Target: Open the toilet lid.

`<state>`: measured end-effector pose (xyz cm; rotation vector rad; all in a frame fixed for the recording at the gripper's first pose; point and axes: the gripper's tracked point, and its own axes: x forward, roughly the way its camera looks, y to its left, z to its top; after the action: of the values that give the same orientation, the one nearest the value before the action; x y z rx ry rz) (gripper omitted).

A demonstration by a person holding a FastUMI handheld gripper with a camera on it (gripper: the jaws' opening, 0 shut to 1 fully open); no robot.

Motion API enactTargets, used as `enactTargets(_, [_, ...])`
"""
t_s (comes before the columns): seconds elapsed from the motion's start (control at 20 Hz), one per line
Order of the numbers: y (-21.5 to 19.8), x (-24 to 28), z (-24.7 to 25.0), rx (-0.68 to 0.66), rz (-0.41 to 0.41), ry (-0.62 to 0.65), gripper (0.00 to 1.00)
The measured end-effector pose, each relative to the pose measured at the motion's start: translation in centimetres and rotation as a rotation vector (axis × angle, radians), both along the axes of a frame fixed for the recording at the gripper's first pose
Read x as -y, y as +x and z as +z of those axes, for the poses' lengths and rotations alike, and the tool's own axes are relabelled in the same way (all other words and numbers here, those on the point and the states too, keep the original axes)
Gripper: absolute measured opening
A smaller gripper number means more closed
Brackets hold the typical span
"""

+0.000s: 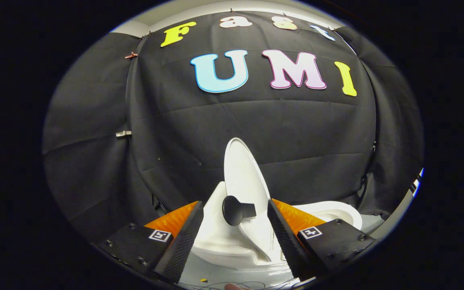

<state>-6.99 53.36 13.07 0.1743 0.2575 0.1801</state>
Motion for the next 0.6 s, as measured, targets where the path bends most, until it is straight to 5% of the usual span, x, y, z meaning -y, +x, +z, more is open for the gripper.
enactTargets(0.6, [-1.9,6.0,3.2,0.074,0.045,0.024,0.99])
